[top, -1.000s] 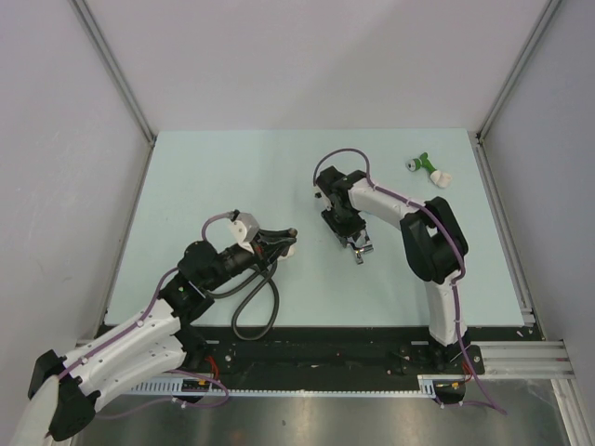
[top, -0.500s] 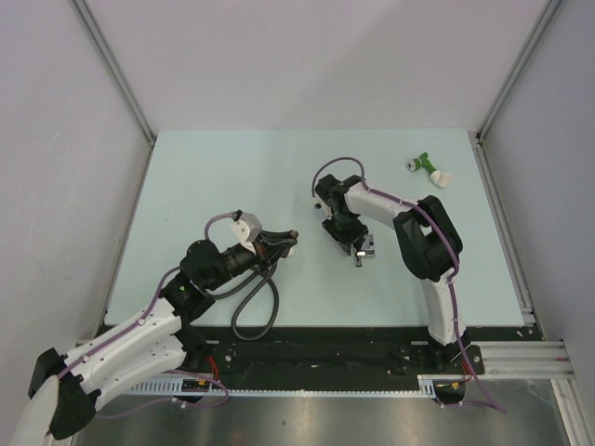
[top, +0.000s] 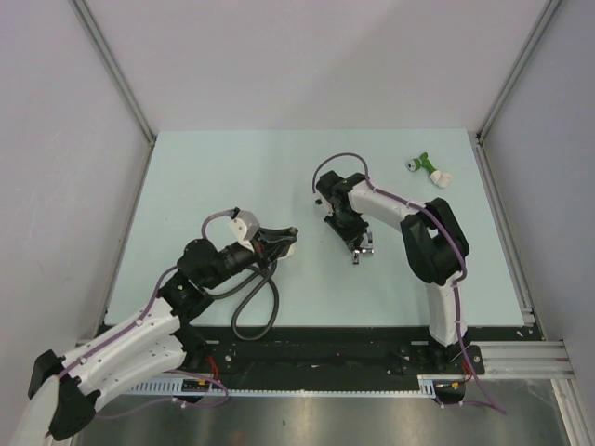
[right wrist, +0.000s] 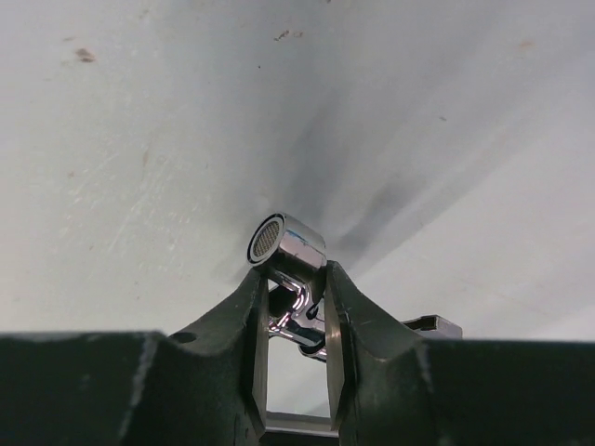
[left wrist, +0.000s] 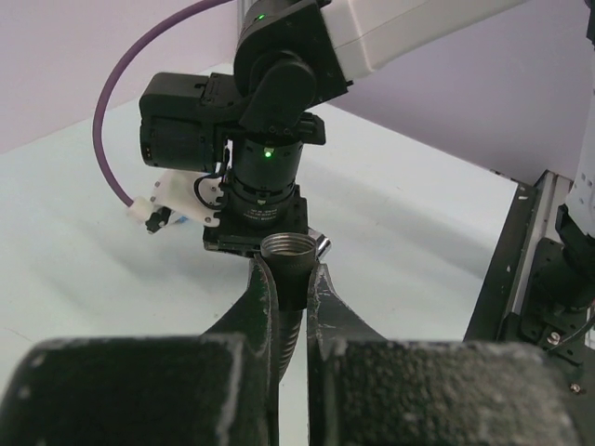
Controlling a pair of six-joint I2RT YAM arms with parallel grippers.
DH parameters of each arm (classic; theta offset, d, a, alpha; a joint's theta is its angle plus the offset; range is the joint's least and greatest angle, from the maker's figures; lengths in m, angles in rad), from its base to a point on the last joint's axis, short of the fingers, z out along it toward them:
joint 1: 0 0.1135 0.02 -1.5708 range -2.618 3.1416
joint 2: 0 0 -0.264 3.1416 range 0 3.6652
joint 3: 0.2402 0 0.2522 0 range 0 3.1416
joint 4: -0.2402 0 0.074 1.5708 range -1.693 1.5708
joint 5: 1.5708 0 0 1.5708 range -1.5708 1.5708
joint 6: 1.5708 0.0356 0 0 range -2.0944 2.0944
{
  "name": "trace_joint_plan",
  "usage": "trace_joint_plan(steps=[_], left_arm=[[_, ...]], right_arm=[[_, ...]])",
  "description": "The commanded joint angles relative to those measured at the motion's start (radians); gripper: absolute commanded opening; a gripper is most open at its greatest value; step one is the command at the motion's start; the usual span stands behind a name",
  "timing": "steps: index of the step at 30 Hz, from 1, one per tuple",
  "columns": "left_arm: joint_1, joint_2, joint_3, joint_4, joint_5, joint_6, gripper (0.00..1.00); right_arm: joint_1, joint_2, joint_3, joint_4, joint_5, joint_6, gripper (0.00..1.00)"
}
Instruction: Install the water faucets
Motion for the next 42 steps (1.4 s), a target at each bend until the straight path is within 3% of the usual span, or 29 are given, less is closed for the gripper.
trace_joint_plan(steps=[1,6,11,15,20,28,42], left_arm=[[0.004,-0.002,0.078,0.043,0.010,-0.033,0.00],[0.005,0.022,0.123,0.082,0.003,-0.083,0.00],[0.005,0.058,0.164,0.119,-0.005,-0.129,0.00],[0.004,0.085,0.203,0.117,-0.019,-0.177,0.00],[0.004,0.121,0.246,0.129,-0.014,-0.208,0.00],[0.004,0.145,0.278,0.177,0.038,-0.260,0.00],[0.004,0.145,0.266,0.281,0.095,-0.264,0.00]], right_arm=[[0.018,-0.181,0.090,-0.006,0.057,-0.007,0.00],[0.066,-0.374,0.182,0.081,0.131,-0.056,0.00],[0.115,-0.563,0.153,0.314,0.142,-0.170,0.00],[0.146,-0.713,0.055,0.541,0.094,-0.251,0.00],[0.170,-0.873,-0.071,0.807,-0.082,-0.308,0.00],[0.227,-0.935,-0.140,0.970,-0.233,-0.362,0.00],[0.262,-0.947,-0.176,1.010,-0.335,-0.386,0.00]])
